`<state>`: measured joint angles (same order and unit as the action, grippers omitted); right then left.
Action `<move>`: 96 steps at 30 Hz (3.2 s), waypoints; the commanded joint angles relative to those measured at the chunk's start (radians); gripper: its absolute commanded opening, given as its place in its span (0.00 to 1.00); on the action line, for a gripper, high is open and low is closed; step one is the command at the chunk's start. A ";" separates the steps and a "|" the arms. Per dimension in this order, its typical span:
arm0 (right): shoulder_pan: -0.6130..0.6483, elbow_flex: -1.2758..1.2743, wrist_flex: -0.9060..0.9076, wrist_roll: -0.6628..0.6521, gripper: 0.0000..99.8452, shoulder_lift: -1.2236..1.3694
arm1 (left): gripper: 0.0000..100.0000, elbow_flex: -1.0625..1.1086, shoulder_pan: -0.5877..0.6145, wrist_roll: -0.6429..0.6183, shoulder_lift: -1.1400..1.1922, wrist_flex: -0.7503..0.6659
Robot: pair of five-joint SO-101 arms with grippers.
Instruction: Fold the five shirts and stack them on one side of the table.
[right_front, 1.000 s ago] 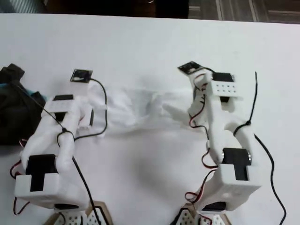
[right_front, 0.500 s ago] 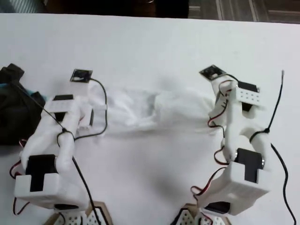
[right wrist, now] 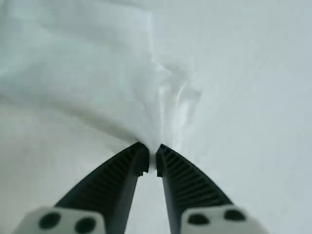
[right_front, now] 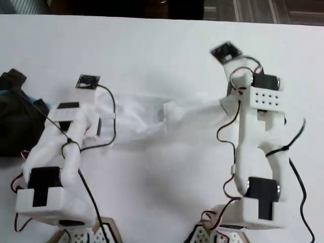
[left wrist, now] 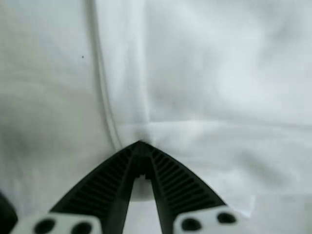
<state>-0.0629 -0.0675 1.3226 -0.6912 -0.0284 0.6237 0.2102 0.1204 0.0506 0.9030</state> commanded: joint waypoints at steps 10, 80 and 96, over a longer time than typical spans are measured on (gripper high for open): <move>0.027 0.055 -0.016 0.077 0.24 0.047 | 0.03 -0.028 -0.011 0.008 0.003 -0.005; 0.027 -0.069 -0.117 0.224 0.02 0.001 | 0.03 -0.028 -0.011 0.008 0.003 -0.005; -0.107 -0.037 -0.326 0.232 0.02 0.383 | 0.03 -0.028 -0.011 0.006 0.003 -0.005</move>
<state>-0.1488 -0.1703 0.9927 -0.4672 0.3445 0.6237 0.2102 0.1204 0.0506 0.9030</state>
